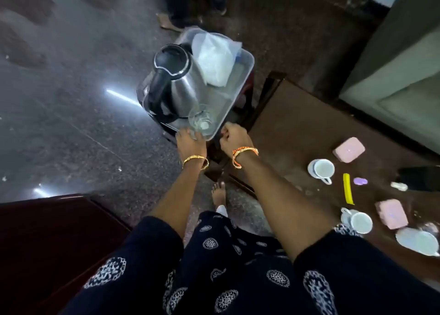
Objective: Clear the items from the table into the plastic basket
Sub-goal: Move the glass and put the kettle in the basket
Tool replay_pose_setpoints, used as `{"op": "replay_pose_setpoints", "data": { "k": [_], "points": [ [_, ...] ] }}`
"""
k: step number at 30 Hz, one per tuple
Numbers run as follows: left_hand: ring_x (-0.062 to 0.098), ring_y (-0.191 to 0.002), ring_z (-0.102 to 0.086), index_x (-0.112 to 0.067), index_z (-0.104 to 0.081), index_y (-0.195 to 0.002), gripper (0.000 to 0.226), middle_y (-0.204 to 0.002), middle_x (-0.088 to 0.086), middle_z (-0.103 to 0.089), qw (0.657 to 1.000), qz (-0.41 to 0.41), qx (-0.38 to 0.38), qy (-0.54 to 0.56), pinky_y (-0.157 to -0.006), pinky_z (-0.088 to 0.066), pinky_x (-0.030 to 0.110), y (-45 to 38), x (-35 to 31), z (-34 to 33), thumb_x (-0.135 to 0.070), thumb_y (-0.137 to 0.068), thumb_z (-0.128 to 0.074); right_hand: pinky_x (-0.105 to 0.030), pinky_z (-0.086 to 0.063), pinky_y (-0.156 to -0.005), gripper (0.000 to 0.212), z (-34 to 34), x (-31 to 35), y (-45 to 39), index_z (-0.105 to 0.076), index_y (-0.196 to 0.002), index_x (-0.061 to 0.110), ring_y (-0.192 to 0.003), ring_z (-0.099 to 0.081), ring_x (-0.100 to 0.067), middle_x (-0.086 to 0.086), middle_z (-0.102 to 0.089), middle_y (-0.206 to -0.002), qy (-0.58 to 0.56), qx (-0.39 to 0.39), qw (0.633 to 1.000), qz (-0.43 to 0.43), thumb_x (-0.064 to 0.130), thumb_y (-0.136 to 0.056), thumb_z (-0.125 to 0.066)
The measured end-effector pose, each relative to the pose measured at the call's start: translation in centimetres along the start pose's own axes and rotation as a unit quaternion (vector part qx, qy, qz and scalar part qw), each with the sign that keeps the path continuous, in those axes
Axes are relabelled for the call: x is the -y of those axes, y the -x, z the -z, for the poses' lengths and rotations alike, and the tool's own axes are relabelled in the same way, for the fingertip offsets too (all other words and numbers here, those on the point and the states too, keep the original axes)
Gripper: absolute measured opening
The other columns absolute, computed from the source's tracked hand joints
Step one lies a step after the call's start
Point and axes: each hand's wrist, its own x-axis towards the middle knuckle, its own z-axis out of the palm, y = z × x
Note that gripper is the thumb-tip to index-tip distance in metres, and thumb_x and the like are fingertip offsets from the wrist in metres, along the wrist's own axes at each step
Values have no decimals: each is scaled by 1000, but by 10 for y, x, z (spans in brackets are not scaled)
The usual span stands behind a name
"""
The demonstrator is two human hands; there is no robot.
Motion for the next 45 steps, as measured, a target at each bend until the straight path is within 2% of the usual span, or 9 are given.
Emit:
{"op": "replay_pose_setpoints", "data": {
  "k": [4, 9, 13, 17, 25, 32, 36, 40, 45],
  "points": [
    [39, -112, -55, -1, -52, -118, 39, -120, 25, -59, 993, 68, 76, -52, -91, -44, 40, -51, -2, 12, -31, -94, -46, -46, -44, -96, 57, -20, 24, -43, -38, -130, 2, -124, -41, -38, -19, -38, -135, 79, 22, 996, -20, 15, -81, -65],
    [33, -109, -61, -4, -61, -114, 48, -114, 19, -67, 957, 35, 223, -181, -96, -47, 40, -89, -5, 5, -38, -98, -32, -52, -43, -98, 98, -42, 28, -74, -20, -141, 6, -130, -36, -36, -16, -35, -140, 130, 60, 989, -32, 20, -66, -82],
    [38, -101, -62, -2, -67, -103, 33, -109, 22, -68, 964, 12, 199, -177, -81, -48, 39, -87, -10, 1, -24, -94, -45, -52, -39, -99, 97, -48, 25, -77, -25, -139, 11, -128, -40, -36, -14, -43, -136, 141, 15, 990, -25, 29, -64, -83],
    [40, -96, -63, 3, -67, -99, 30, -103, 26, -67, 966, -34, 165, -197, -81, -53, 44, -77, -18, 6, -19, -90, -49, -49, -34, -98, 85, -40, 21, -72, -34, -131, 12, -122, -45, -34, -13, -50, -131, 129, -20, 991, -15, 37, -64, -79],
    [43, -69, -61, 13, -62, -73, 31, -78, 35, -66, 954, -240, 88, -155, -60, -39, 37, -31, -47, 19, -11, -89, -51, -47, -42, -102, 90, 12, 2, -21, -31, -140, 5, -126, -46, -34, -17, -46, -138, -34, -97, 990, 92, 29, -67, -77],
    [41, -76, -64, 8, -64, -82, 34, -77, 30, -69, 925, -297, 182, -153, -72, -50, 44, 36, -81, -41, -20, -94, -49, -47, -45, -100, 95, 60, -66, 36, -36, -135, -1, -123, -49, -34, -17, -49, -133, -113, -218, 969, 37, 35, -61, -84],
    [34, -77, -66, -3, -69, -82, 33, -77, 21, -71, 919, -262, 265, -131, -69, -50, 37, 96, -97, -96, -30, -92, -52, -36, -49, -92, 86, 85, -130, 72, -43, -127, 0, -111, -56, -32, -17, -54, -122, -160, -289, 943, -45, 33, -59, -84],
    [17, -80, -62, -21, -72, -96, 30, -84, 1, -71, 907, -116, 398, -72, -74, -50, 31, 160, -123, -164, -46, -85, -58, -21, -42, -79, 79, 102, -214, 119, -49, -114, 8, -111, -54, -26, -8, -56, -108, -228, -328, 898, -183, 37, -47, -78],
    [9, -70, -61, -25, -63, -82, 12, -76, -6, -64, 868, 30, 496, 11, -66, -52, 29, 230, -163, -251, -28, -91, -56, -13, -36, -80, 82, 157, -306, 131, -44, -119, 3, -103, -41, -11, -13, -46, -116, -197, -406, 863, -226, 24, -51, -85]
  ]
}}
